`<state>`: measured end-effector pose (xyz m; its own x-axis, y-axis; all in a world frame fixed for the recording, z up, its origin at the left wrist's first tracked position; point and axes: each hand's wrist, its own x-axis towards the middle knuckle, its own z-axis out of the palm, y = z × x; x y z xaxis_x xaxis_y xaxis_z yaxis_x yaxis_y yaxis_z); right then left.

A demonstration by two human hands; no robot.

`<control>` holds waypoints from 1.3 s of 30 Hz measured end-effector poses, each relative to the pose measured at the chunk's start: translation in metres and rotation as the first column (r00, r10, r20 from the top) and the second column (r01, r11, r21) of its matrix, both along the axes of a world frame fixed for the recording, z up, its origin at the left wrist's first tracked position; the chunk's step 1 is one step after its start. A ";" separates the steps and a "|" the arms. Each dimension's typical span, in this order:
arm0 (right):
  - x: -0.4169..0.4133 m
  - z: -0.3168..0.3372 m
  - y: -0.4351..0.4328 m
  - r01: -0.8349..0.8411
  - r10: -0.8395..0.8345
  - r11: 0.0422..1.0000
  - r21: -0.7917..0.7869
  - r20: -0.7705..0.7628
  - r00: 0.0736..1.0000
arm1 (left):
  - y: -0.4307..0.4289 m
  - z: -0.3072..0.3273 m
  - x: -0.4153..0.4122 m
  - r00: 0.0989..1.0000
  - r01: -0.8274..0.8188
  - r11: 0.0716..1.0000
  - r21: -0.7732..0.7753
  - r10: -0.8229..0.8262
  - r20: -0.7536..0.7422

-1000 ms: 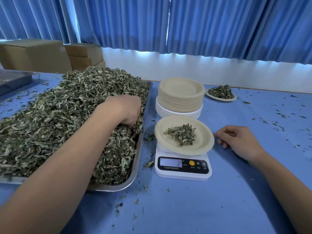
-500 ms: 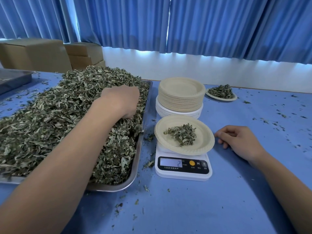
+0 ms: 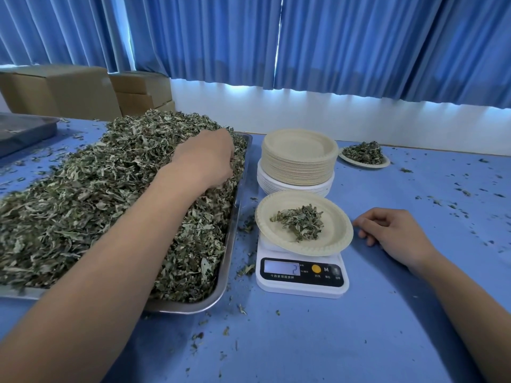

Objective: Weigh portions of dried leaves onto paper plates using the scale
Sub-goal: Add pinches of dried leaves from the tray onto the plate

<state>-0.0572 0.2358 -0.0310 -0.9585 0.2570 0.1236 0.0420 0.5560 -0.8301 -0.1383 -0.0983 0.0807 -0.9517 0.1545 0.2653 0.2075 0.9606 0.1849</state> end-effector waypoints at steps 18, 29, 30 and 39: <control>0.002 0.002 -0.001 -0.001 0.001 1.000 0.003 0.006 1.000 | 0.019 -0.004 0.009 0.870 0.349 0.883 0.314 -0.430 0.242; 0.003 0.001 -0.001 -0.008 0.008 1.000 -0.002 0.002 1.000 | -0.019 -0.021 -0.012 0.855 0.266 0.890 -0.370 -0.041 0.517; 0.003 0.001 -0.001 -0.008 0.008 1.000 -0.004 0.001 1.000 | -0.019 -0.023 -0.013 0.854 0.270 0.891 -0.365 -0.046 0.519; 0.002 0.000 0.000 -0.001 0.001 1.000 0.004 -0.001 1.000 | -0.018 -0.019 -0.011 0.915 0.205 0.957 -0.207 -0.113 0.387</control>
<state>-0.0553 0.2354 -0.0308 -0.9586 0.2560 0.1251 0.0412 0.5590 -0.8281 -0.1488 -0.1161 0.0619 -0.9313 0.3261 -0.1621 0.3227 0.9453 0.0480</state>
